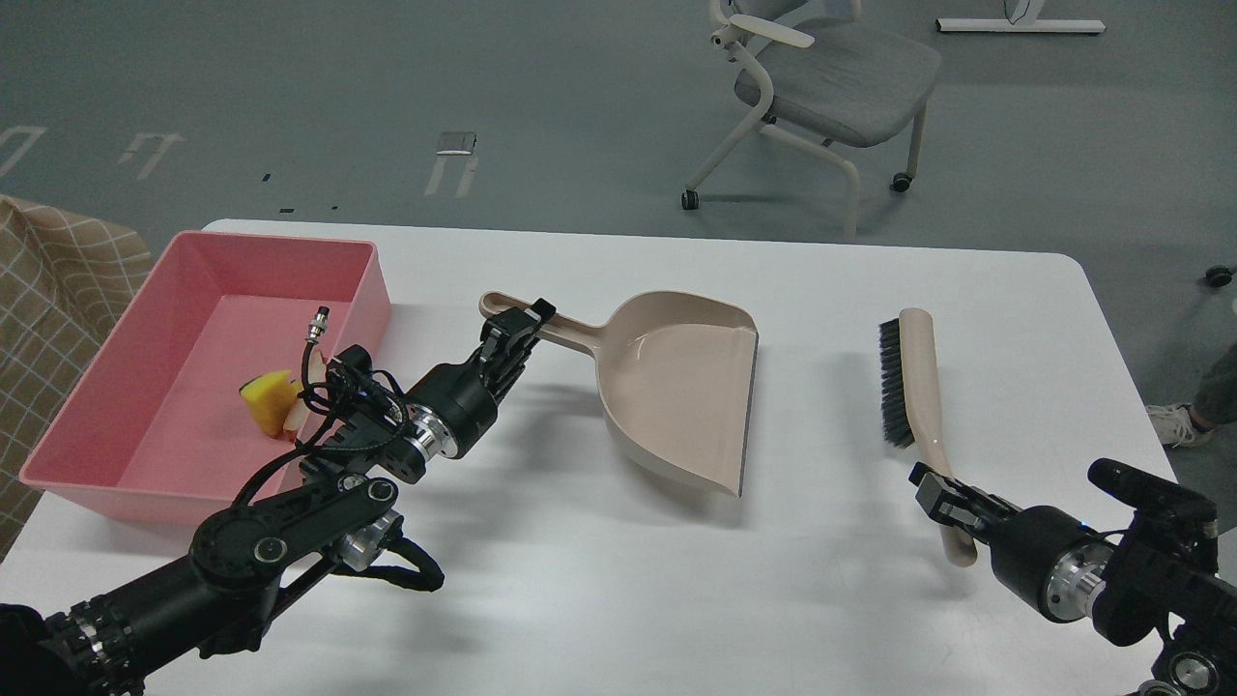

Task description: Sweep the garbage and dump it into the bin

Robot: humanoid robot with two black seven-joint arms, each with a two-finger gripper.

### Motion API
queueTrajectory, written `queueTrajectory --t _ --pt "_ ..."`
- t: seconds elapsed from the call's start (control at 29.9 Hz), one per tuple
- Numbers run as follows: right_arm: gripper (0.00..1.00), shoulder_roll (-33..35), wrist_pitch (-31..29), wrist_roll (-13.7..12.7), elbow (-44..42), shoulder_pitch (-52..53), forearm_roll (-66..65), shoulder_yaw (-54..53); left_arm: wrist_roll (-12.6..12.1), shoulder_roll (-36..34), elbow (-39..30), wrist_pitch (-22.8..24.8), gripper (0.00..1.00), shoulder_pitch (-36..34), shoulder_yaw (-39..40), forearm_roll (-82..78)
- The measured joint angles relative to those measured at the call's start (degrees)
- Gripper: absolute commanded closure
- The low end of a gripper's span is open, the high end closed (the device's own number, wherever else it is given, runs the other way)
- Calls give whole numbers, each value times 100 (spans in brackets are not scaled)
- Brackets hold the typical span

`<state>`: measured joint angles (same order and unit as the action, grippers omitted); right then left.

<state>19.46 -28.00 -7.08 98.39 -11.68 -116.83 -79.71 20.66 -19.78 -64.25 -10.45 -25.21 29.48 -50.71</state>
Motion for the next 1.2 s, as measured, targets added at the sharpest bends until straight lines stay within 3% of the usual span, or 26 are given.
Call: queueTrajectory --t 0.3,0.67,0.7,0.77,0.84,0.97,1.04,1.1,1.14,1.2 --pt "100 259 0 -4 4 11 19 0 26 93 190 -43 78 21 -4 -1" --pt "100 356 0 -4 -36 -23 29 14 92 129 196 -169 70 66 -25 -18" --pt "98 360 0 -4 -38 -24 29 20 103 130 196 -176 65 67 -44 -18" --pt "94 363 0 -7 -41 -24 28 39 115 131 196 -204 36 68 -105 -18" --pt "94 365 0 -12 -46 -25 23 50 119 131 196 -294 16 67 -163 -19" --pt "92 368 0 -13 -48 -42 20 60 121 131 192 -389 6 68 -199 -18" --pt "88 368 0 -13 -49 -50 19 61 122 132 187 -403 3 69 -204 -19" --pt "63 368 0 -13 -68 -53 14 61 122 132 185 -409 2 69 -204 -18" --pt "58 362 0 -13 -78 -53 9 61 122 132 185 -411 2 69 -204 -18" --pt "35 341 0 -13 -93 -54 1 61 122 132 185 -413 2 69 -196 -13"
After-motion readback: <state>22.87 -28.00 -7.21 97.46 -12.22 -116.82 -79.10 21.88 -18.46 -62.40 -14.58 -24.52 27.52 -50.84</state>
